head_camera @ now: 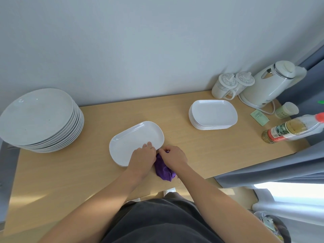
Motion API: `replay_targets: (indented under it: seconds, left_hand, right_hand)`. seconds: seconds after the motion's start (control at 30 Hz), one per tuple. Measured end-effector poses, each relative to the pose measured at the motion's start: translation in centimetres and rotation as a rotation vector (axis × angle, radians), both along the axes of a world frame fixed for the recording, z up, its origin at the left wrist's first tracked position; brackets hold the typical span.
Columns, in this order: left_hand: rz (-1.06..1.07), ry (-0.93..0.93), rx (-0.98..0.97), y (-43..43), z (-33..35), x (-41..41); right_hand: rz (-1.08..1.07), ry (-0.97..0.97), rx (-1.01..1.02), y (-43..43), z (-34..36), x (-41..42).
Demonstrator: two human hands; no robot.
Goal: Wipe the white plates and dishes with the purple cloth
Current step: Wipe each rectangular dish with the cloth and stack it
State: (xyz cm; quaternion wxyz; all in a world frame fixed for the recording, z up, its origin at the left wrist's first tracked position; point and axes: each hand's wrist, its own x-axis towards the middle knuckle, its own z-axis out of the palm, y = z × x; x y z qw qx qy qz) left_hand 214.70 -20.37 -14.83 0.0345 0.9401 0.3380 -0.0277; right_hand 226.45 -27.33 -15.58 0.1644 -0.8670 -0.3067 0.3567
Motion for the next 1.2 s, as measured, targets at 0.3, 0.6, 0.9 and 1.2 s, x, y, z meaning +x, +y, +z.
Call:
replay_targets:
  seconds: [0.3, 0.6, 0.9, 1.2]
  left_hand:
    - [-0.021, 0.042, 0.067, 0.3, 0.1, 0.0]
    - [-0.024, -0.069, 0.036, 0.3, 1.6, -0.4]
    - [0.172, -0.348, -0.078, 1.1, 4.0, -1.2]
    - [0.46, -0.689, -0.387, 3.8, 10.0, -2.4]
  right_hand:
    - [-0.036, 0.092, -0.057, 0.7, 0.3, 0.6]
    - [-0.016, 0.086, -0.035, 1.0, 0.9, 0.4]
    - [0.323, -0.042, 0.009, -2.4, 2.7, 0.7]
    - [-0.336, 0.31, 0.621, 1.3, 9.8, 1.1]
